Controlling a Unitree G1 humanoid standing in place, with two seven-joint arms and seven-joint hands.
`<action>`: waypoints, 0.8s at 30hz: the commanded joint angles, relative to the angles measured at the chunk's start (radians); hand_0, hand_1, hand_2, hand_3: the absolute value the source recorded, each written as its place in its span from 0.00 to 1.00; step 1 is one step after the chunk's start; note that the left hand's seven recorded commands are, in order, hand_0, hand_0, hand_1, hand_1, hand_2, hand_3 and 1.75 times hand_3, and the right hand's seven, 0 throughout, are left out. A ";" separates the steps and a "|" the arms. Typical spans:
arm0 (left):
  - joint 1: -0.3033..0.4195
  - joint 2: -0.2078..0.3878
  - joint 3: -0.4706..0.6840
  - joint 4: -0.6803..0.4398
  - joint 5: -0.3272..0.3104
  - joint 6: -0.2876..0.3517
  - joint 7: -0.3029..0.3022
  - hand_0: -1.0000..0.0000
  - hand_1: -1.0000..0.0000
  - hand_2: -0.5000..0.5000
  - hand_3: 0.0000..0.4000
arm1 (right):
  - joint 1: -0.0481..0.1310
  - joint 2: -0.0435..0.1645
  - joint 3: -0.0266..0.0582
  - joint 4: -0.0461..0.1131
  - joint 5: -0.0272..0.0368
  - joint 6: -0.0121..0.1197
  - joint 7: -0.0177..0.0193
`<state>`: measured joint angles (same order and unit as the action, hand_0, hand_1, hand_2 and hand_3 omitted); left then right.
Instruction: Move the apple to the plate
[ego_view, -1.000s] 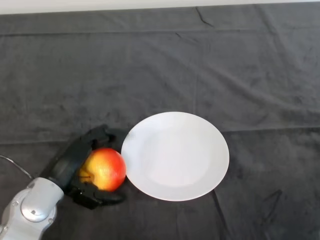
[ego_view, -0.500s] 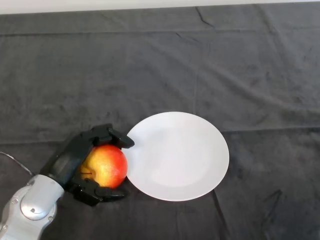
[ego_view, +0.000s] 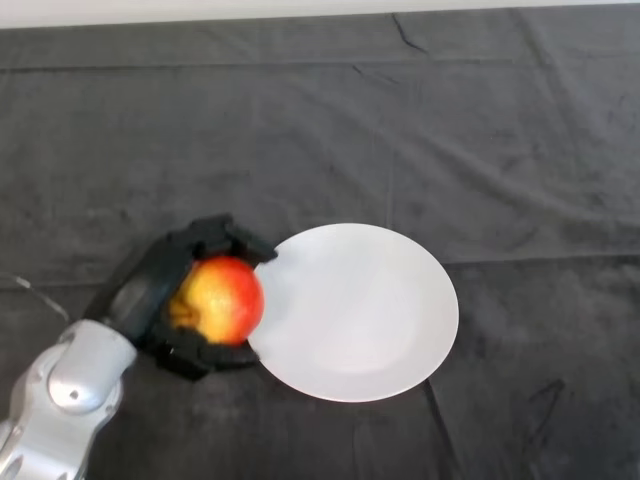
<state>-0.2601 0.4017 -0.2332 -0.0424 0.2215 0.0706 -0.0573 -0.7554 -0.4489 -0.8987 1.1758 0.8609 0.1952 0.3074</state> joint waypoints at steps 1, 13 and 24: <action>-0.047 0.004 -0.045 -0.036 0.028 -0.017 0.017 0.00 0.00 0.50 1.00 | -0.023 0.003 0.0017 -0.037 0.0236 -0.001 -0.0068; -0.097 -0.067 -0.189 0.026 0.027 -0.064 0.040 0.00 0.00 0.50 1.00 | -0.023 0.003 0.0017 -0.036 0.0239 -0.001 -0.0065; -0.139 -0.071 -0.261 0.128 -0.030 -0.139 0.035 0.00 0.00 0.50 1.00 | -0.023 0.002 0.0016 -0.035 0.0242 -0.001 -0.0061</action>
<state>-0.3635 0.3253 -0.4821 0.0551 0.2098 -0.0503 -0.0258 -0.7554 -0.4488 -0.8976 1.1757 0.8609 0.1953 0.3072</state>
